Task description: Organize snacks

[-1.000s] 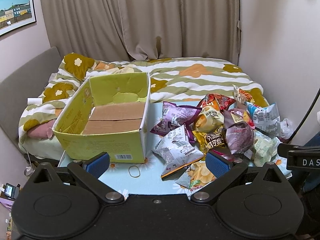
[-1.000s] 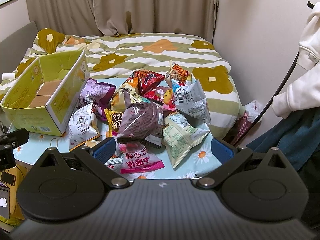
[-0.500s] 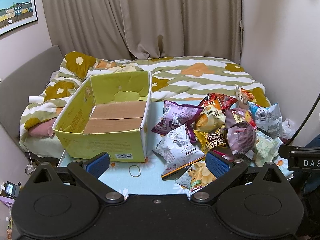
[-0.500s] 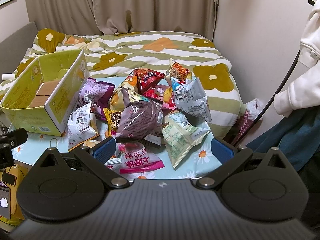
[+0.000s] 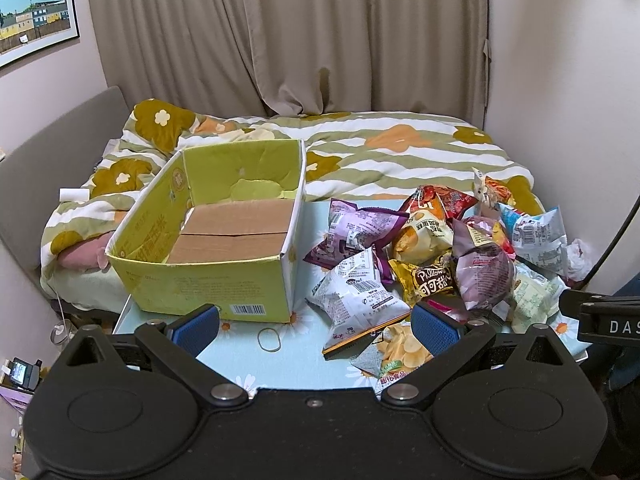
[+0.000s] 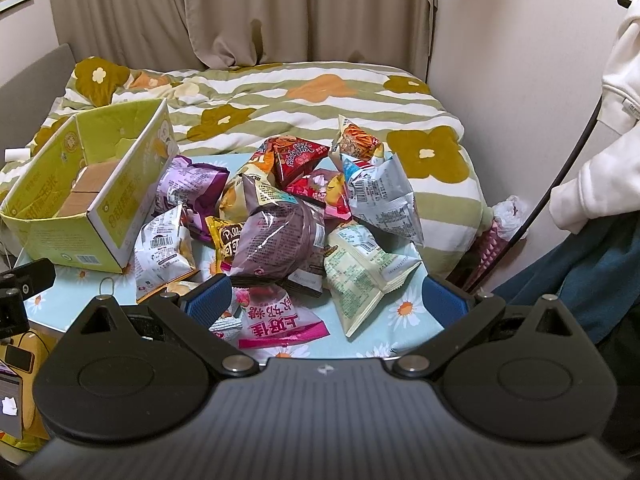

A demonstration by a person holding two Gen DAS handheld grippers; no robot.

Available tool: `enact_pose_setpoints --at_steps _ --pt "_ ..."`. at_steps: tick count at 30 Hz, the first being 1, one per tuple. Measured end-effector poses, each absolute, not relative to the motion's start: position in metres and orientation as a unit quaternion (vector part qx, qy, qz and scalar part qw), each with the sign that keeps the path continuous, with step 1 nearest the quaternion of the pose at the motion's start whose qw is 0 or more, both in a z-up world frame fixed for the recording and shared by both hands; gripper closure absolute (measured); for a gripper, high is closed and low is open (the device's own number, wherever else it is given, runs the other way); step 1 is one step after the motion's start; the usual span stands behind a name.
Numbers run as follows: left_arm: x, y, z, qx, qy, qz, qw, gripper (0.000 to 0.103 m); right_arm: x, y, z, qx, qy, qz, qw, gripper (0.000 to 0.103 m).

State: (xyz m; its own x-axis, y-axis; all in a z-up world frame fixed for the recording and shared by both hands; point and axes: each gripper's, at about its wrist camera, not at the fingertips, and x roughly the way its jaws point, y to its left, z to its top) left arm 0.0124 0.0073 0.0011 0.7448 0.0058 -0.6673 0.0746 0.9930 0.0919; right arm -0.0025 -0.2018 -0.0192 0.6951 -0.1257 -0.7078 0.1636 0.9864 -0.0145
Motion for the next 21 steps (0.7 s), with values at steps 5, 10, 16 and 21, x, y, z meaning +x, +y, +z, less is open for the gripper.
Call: enact_pose_setpoints --at_steps 5,10,16,21 --pt "0.0123 0.0074 0.0012 0.056 0.356 -0.018 0.932 0.000 -0.0022 -0.2009 -0.0186 0.025 0.382 -0.079 0.920 0.000" --pt "0.0109 0.0064 0.0015 0.056 0.356 -0.015 0.933 0.000 -0.0024 -0.2028 -0.0190 0.025 0.383 -0.078 0.920 0.000" --pt "0.0102 0.0025 0.0032 0.055 0.355 -0.011 0.933 0.000 -0.0027 -0.2031 -0.0181 0.025 0.382 -0.077 0.921 0.000" --pt "0.0170 0.0004 0.0072 0.043 0.367 -0.015 0.929 0.000 -0.0016 -0.2024 -0.0166 0.027 0.383 -0.075 0.920 0.000"
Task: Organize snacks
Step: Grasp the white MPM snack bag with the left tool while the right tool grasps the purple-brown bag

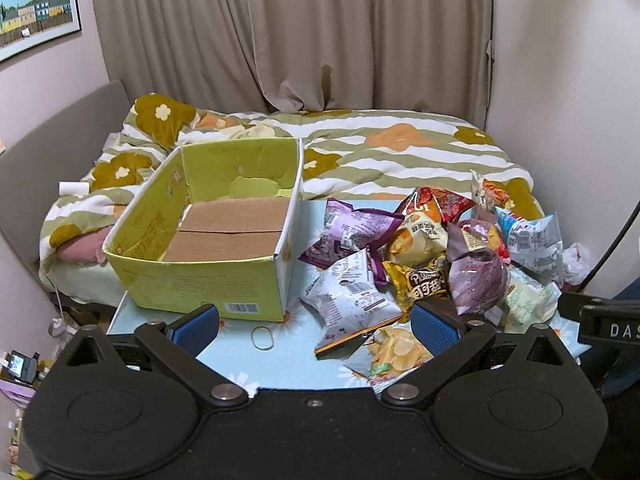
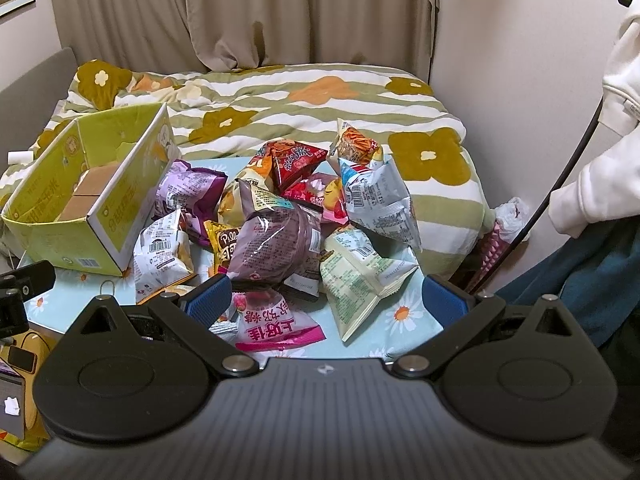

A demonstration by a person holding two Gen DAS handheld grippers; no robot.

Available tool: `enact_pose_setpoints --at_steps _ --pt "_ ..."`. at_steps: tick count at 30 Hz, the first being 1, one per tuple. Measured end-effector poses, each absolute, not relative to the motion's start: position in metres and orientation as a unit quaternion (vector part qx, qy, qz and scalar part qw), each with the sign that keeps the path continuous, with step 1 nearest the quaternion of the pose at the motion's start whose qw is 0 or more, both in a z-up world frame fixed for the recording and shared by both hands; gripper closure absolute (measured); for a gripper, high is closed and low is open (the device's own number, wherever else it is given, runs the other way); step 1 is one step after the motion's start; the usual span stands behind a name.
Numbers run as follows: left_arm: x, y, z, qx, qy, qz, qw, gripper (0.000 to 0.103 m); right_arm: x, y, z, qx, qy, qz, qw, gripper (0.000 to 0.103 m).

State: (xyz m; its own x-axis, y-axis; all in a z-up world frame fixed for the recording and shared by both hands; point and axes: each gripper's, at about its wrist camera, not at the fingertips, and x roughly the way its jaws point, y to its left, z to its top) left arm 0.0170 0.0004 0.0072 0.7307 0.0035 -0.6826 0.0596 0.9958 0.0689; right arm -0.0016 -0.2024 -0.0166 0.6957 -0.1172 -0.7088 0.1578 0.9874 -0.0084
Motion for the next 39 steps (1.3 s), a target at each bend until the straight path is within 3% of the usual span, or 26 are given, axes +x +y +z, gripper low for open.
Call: enact_pose_setpoints --at_steps 10,26,36,39 --pt "0.068 0.002 -0.018 0.006 0.403 0.002 0.915 0.000 0.031 -0.214 -0.027 0.046 0.391 -0.024 0.919 0.000" --pt "0.169 -0.010 -0.115 -0.025 0.502 -0.033 0.864 0.003 0.123 -0.201 -0.085 0.058 0.439 -0.013 0.896 0.000" --pt "0.195 -0.011 -0.143 -0.019 0.535 -0.049 0.843 0.010 0.152 -0.206 -0.113 0.069 0.466 -0.032 0.881 0.000" --pt "0.197 -0.011 -0.147 -0.017 0.544 -0.056 0.837 0.022 0.157 -0.208 -0.120 0.073 0.473 -0.035 0.877 0.000"
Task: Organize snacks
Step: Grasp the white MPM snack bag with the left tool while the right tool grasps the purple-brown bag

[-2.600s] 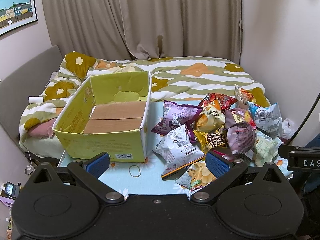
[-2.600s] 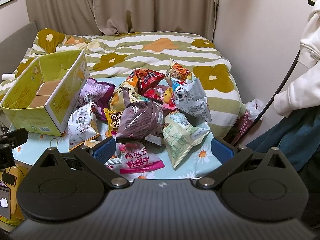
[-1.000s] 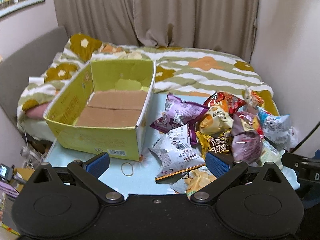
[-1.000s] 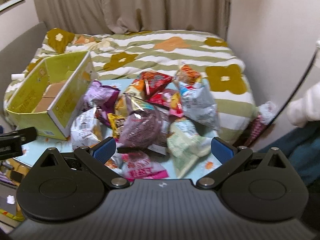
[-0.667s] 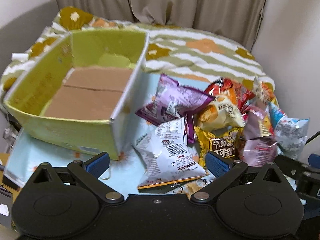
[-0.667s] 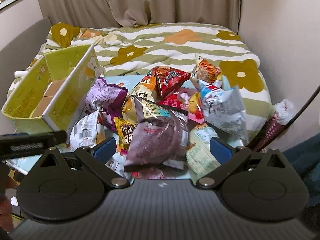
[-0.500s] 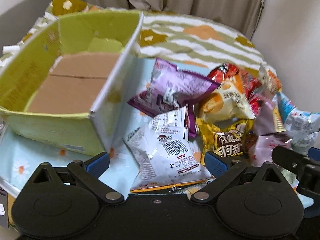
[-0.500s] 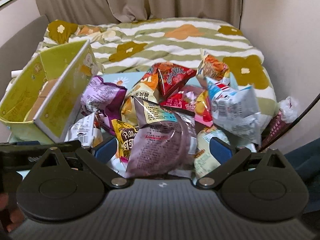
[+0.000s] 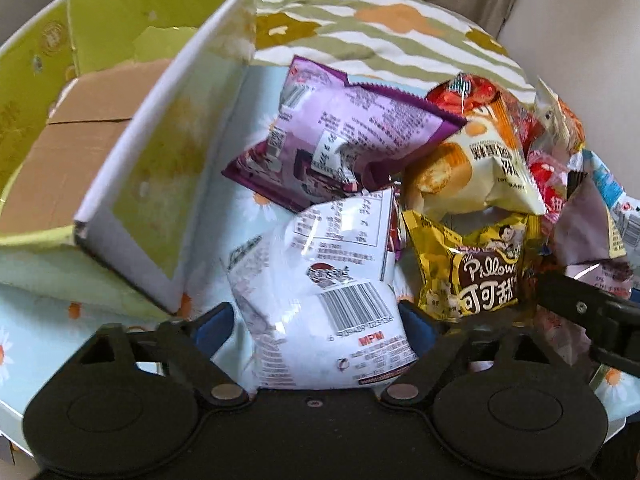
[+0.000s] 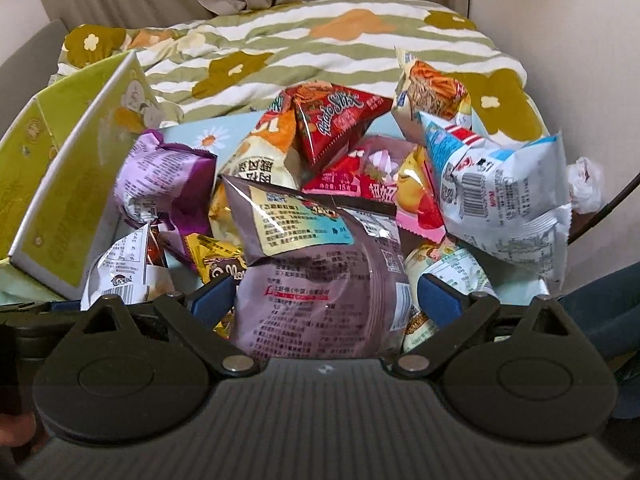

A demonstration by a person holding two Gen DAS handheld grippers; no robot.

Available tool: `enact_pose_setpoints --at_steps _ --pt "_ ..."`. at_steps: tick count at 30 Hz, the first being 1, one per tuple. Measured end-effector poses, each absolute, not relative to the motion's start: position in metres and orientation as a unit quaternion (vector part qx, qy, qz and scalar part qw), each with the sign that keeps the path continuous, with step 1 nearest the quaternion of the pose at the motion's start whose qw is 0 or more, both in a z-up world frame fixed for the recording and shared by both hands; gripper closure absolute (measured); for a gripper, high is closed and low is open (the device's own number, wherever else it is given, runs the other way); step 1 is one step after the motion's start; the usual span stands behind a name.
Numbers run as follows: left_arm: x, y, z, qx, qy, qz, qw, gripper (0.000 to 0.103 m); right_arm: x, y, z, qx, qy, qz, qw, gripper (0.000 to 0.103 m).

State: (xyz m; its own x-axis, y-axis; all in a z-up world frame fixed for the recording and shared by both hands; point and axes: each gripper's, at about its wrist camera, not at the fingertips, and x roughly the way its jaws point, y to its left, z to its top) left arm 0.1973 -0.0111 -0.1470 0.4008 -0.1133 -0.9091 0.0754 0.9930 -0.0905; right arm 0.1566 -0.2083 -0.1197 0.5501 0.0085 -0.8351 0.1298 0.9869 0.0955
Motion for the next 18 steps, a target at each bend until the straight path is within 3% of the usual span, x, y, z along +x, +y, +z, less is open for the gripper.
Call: enact_pose_setpoints --at_steps 3,10,18 --pt "0.196 -0.011 -0.148 -0.014 0.546 -0.061 0.835 0.028 0.160 -0.209 -0.124 0.078 0.479 -0.034 0.874 0.000" --pt "0.195 -0.011 -0.146 0.000 0.538 -0.063 0.840 0.029 0.163 -0.208 -0.128 0.077 0.480 -0.029 0.873 0.000" --pt "0.184 -0.014 -0.124 0.012 0.511 -0.066 0.857 0.029 0.158 -0.211 -0.122 0.075 0.469 -0.031 0.879 0.020"
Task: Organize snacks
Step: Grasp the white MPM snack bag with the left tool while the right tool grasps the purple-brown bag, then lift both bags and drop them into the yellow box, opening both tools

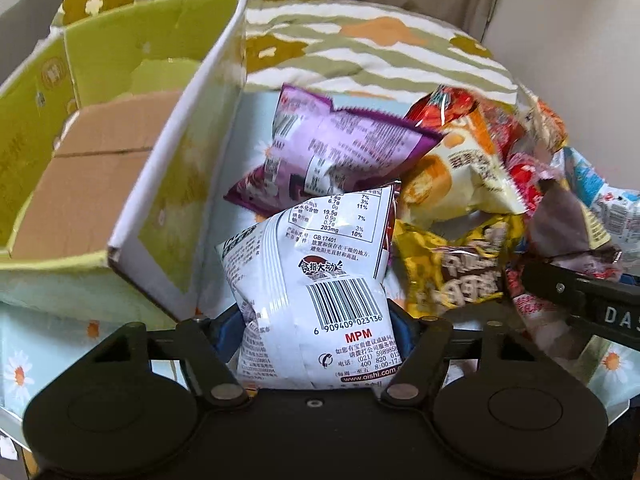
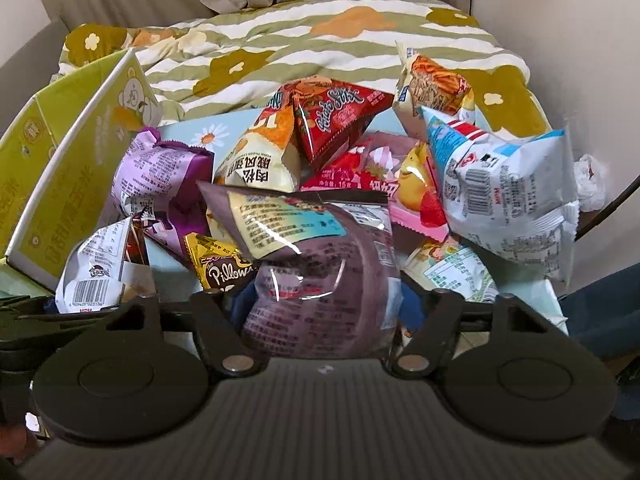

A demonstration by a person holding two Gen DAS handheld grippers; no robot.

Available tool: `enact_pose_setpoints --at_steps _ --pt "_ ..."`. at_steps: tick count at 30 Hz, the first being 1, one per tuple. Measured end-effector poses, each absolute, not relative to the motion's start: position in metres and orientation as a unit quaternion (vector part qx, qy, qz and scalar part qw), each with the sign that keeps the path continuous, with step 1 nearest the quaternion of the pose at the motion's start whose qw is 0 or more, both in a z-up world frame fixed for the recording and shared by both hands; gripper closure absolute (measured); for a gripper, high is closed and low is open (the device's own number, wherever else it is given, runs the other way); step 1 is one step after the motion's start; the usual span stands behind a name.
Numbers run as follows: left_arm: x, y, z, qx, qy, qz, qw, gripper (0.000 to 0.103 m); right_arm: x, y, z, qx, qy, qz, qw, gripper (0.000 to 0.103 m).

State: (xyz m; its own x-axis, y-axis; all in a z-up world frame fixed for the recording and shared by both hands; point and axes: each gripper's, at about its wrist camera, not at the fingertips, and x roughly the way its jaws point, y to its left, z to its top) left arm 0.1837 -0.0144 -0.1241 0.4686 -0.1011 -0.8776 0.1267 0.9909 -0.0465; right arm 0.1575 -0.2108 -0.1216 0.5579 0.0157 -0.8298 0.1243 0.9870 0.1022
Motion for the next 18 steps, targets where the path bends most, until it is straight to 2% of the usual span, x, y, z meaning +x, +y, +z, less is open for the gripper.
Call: enact_pose_setpoints --at_steps 8,18 --pt "0.157 -0.019 -0.085 0.020 0.465 -0.071 0.882 0.029 0.142 -0.215 -0.094 0.074 0.435 -0.024 0.897 0.029" --pt "0.127 -0.005 -0.010 0.029 0.377 -0.040 0.925 0.029 0.133 -0.200 -0.038 0.042 0.380 0.034 0.923 0.031"
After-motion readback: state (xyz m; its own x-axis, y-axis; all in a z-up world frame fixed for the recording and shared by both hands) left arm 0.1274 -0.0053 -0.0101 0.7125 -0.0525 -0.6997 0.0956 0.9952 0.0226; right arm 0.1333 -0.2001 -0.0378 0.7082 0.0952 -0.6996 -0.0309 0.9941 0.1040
